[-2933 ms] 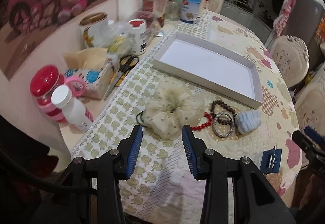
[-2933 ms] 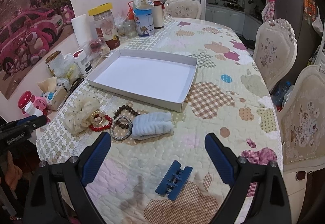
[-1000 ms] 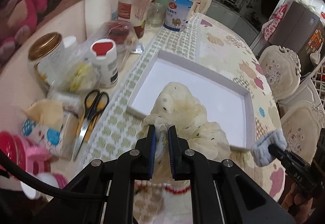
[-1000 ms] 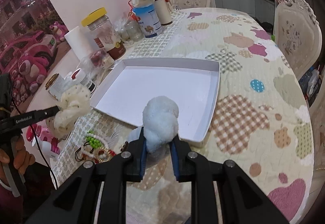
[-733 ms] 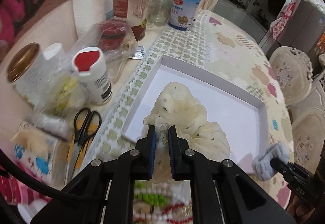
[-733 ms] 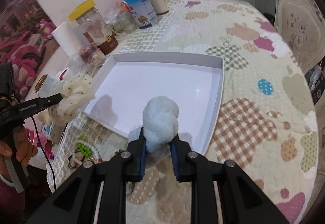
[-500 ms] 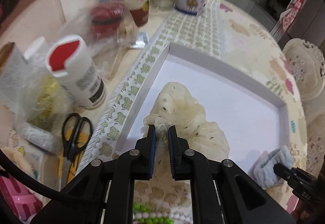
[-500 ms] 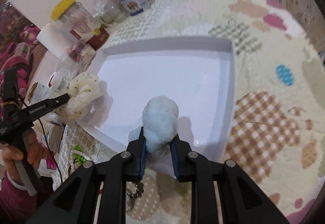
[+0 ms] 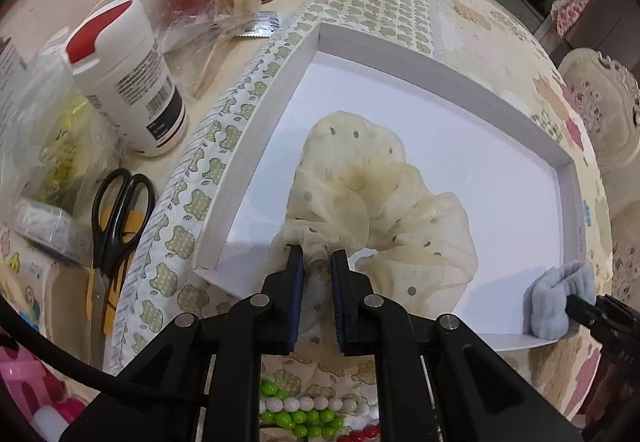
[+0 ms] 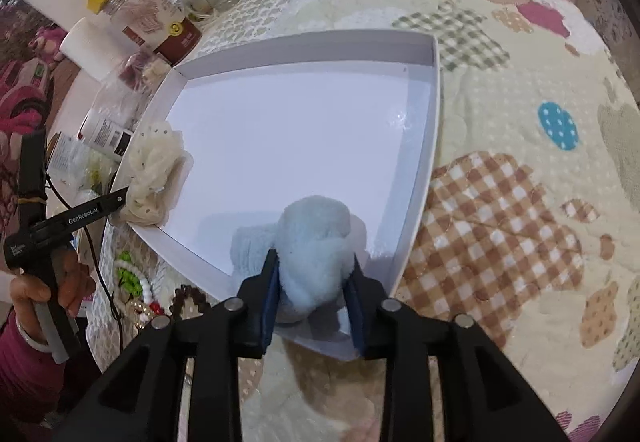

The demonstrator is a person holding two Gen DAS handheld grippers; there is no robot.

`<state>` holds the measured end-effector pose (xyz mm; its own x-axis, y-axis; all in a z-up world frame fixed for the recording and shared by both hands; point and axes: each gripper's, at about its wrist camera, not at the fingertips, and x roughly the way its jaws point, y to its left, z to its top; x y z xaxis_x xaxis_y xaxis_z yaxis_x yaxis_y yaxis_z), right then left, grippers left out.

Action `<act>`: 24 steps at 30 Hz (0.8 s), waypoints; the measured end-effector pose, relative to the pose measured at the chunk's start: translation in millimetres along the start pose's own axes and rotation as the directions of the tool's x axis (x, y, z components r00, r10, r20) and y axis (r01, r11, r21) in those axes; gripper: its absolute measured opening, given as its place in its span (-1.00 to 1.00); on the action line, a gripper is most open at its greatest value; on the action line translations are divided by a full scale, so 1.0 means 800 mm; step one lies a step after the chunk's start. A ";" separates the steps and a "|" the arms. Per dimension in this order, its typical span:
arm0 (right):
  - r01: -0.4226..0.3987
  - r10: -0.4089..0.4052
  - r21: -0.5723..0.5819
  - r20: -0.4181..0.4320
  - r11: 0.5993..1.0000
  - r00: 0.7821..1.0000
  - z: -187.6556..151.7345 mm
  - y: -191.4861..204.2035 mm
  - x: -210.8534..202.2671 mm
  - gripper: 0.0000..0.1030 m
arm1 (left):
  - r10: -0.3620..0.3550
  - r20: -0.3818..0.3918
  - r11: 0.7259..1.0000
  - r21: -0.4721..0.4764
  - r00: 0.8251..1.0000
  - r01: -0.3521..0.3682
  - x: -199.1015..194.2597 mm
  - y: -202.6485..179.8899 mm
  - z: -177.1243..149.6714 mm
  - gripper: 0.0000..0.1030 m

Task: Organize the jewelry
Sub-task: 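Lower the scrunchie into the tray with the left gripper while the right drops the fuzzy tie there, then move the right gripper to the dark-blue claw clip and grasp it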

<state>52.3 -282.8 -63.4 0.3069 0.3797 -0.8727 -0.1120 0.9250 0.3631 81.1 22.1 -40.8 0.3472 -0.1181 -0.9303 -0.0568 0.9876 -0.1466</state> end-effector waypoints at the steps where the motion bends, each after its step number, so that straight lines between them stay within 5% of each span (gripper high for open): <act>1: 0.012 -0.011 -0.023 0.015 1.000 1.000 0.000 0.004 -0.004 -0.14 | 0.002 0.004 1.000 -0.013 1.000 -0.002 -0.002 0.002 0.001 -0.67; 3: 0.028 -0.026 -0.040 0.046 0.999 0.999 0.000 0.009 -0.011 0.33 | -0.004 0.016 0.999 -0.040 1.000 0.004 -0.007 0.005 0.004 -0.52; 4: 0.025 -0.022 -0.041 0.058 0.999 0.998 0.000 0.011 -0.015 0.37 | 0.000 0.025 0.999 -0.052 1.000 0.002 -0.011 0.007 0.005 -0.40; 24: 0.026 -0.011 -0.053 0.254 0.998 0.967 -0.058 0.066 -0.106 0.37 | 0.080 0.216 0.996 -0.041 0.973 -0.073 -0.117 -0.003 -0.041 -0.31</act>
<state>-23.4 -265.5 14.7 0.5385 0.3532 -0.7650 -0.1544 0.9339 0.3225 18.5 27.0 35.5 0.5357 -0.0131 -0.8443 -0.1206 0.9884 -0.0918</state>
